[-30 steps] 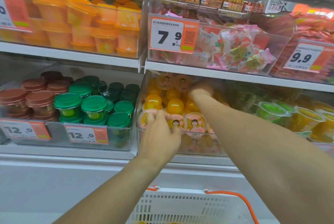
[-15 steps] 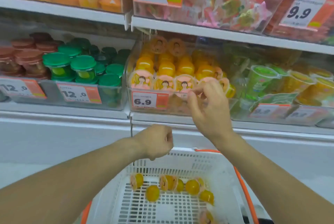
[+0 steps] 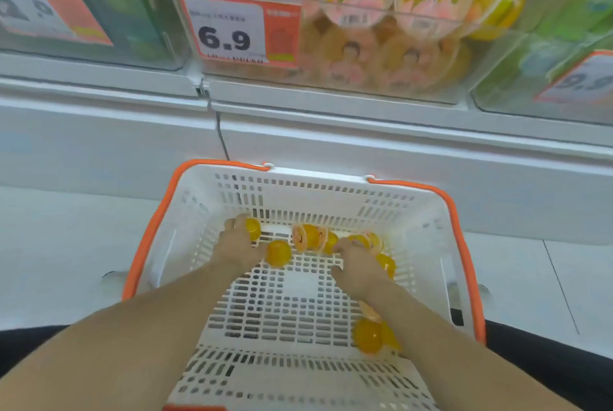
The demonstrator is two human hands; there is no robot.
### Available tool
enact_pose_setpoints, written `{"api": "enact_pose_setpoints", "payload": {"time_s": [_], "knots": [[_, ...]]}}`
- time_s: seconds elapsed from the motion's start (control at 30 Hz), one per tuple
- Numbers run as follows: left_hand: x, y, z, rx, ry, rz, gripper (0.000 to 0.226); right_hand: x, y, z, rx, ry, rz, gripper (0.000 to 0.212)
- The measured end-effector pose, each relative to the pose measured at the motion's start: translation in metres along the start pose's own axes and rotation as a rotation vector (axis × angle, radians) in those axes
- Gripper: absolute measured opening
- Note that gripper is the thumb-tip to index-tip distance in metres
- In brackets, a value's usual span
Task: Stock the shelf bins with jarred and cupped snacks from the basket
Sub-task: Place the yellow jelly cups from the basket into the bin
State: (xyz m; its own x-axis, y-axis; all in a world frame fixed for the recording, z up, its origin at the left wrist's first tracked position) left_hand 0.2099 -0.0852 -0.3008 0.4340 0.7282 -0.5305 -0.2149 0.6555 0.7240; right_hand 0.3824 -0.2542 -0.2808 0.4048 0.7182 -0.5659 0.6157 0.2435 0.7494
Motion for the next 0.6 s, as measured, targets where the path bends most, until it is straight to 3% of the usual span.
{"api": "enact_pose_setpoints", "payload": {"time_s": [0.1,0.2,0.37,0.53,0.6], "knots": [[0.021,-0.011,-0.015,-0.232,0.031,0.018,0.073,0.031,0.011,0.014,0.005,-0.104,0.029,0.043],[0.036,-0.014,-0.025,-0.261,0.059,0.081,0.057,0.06,0.017,0.012,0.11,-0.166,0.097,0.047],[0.054,-0.01,-0.025,-0.214,0.103,0.129,0.039,0.081,-0.042,-0.005,0.094,-0.225,-0.085,0.067],[0.046,-0.006,-0.03,-0.179,0.079,0.091,0.039,0.067,-0.062,0.016,-0.011,-0.307,-0.057,0.057],[0.038,-0.01,-0.042,-0.371,0.135,0.044,0.039,0.06,-0.066,0.019,0.022,-0.295,-0.071,0.052]]}}
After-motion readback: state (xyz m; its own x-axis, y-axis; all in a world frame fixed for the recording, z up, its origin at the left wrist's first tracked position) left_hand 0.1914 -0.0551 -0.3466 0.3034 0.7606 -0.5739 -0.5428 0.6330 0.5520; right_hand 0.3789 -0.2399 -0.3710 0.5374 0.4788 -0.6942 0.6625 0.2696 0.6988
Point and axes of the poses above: each hand's wrist, its own x-axis towards the middle knuckle, its own y-axis out of the back of the hand, z = x × y, the point moved 10 cm from there along x, towards the middle knuckle
